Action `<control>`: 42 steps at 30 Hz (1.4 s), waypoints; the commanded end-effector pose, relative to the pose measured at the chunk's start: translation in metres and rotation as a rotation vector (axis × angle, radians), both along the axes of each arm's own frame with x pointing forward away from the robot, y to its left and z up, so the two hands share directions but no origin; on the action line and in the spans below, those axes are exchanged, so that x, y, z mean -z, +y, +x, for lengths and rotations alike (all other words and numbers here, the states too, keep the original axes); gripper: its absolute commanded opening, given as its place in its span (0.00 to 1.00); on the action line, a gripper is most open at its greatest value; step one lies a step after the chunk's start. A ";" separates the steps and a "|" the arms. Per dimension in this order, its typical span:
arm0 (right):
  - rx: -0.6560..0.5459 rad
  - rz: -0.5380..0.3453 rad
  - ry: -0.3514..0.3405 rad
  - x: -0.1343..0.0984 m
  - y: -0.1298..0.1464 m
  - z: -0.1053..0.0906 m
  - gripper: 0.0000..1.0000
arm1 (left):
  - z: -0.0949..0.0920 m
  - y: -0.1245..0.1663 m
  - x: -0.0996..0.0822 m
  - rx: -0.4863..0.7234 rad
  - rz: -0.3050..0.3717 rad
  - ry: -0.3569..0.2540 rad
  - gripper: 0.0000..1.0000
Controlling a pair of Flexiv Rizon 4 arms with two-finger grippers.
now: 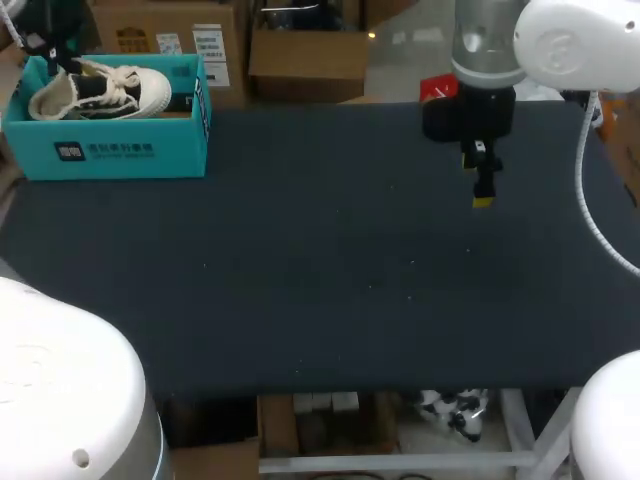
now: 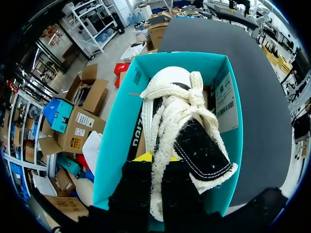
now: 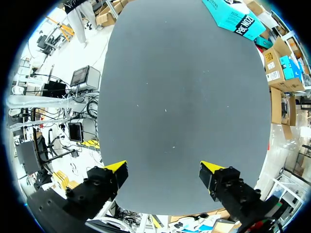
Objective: Open the shoe tongue, take the insole out of the shoe, put the insole back into the shoe, and pack the shoe into the shoebox
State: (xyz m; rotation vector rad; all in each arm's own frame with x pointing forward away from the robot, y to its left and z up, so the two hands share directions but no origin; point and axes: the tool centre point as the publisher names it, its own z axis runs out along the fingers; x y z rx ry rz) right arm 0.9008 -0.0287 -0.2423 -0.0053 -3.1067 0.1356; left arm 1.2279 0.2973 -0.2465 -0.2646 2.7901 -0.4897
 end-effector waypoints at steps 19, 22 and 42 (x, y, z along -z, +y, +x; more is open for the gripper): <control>0.000 -0.002 0.001 -0.001 0.000 0.000 1.00 | 0.027 -0.029 0.060 0.050 0.008 0.268 1.00; 0.000 -0.002 0.001 -0.001 0.000 0.000 1.00 | 0.018 -0.031 0.037 0.035 -0.009 0.231 1.00; 0.000 -0.002 0.001 -0.001 0.000 0.000 1.00 | -0.094 -0.095 -0.072 -0.124 0.094 0.008 1.00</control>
